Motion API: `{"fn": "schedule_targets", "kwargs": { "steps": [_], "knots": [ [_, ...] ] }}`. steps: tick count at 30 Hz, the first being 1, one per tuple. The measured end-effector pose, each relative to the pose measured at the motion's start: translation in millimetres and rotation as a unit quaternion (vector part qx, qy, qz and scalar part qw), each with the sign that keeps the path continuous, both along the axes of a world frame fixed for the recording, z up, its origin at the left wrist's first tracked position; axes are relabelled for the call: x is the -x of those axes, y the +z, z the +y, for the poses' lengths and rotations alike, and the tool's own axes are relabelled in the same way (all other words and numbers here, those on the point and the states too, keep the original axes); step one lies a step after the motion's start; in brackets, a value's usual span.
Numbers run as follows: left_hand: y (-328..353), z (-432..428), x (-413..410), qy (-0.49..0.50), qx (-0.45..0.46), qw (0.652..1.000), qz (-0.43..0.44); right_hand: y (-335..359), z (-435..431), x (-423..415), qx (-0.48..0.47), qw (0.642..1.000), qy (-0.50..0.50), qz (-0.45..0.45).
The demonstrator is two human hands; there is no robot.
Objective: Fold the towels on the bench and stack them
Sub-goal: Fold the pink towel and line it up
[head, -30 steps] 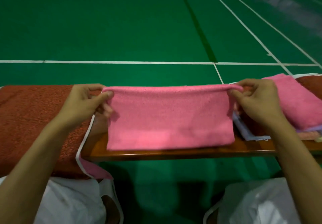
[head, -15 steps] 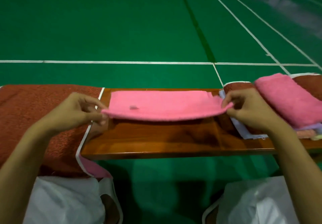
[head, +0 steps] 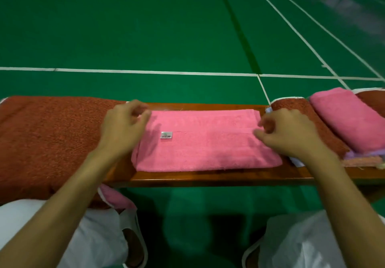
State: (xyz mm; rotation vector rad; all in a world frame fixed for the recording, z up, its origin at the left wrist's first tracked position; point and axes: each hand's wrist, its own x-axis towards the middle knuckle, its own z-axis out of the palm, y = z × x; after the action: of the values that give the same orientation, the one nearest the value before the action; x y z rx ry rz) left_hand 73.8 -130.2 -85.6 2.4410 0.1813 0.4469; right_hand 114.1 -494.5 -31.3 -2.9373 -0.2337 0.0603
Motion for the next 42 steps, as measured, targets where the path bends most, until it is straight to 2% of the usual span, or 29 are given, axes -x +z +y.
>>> {"fn": "schedule_targets", "kwargs": {
  "steps": [2,4,8,11,14,20,26,29,32,35,38,42],
  "knots": [
    [-6,-35,-1,-0.052,-0.029,0.998,0.003,-23,25,0,-0.057,0.998,0.025,0.001],
    [-16,-68,-1,-0.101,-0.053,0.993,0.043,-44,52,2,-0.076,0.994,0.069,0.021],
    [-47,-101,-7,-0.155,-0.163,0.968,0.113,-84,90,4,-0.039,0.984,0.176,0.014],
    [-58,-100,-13,-0.177,-0.239,0.943,0.152,-103,95,2,-0.007,0.979,0.204,0.028],
    [-59,-90,-15,-0.174,-0.247,0.941,0.152,-105,82,-8,0.030,0.983,0.175,0.033],
    [-58,-45,-14,-0.104,-0.256,0.947,0.167,-109,28,-28,0.063,0.995,0.071,0.016],
    [-59,-41,-11,-0.097,-0.251,0.950,0.158,-109,26,-27,0.043,0.996,0.075,0.018],
    [-58,-41,-10,-0.098,-0.247,0.951,0.158,-100,21,-26,-0.014,0.997,0.079,0.023],
    [-56,-38,-11,-0.095,-0.243,0.952,0.160,-86,10,-28,-0.091,0.996,0.025,-0.001],
    [-51,-40,-11,-0.082,-0.244,0.954,0.152,-79,-6,-36,-0.094,0.994,-0.046,-0.027],
    [-45,-59,-6,-0.112,-0.251,0.954,0.117,-75,-8,-36,-0.065,0.996,-0.057,0.028],
    [-51,-91,4,-0.181,-0.243,0.947,0.105,-76,-2,-34,-0.094,0.990,-0.088,0.062]
  ]
}}
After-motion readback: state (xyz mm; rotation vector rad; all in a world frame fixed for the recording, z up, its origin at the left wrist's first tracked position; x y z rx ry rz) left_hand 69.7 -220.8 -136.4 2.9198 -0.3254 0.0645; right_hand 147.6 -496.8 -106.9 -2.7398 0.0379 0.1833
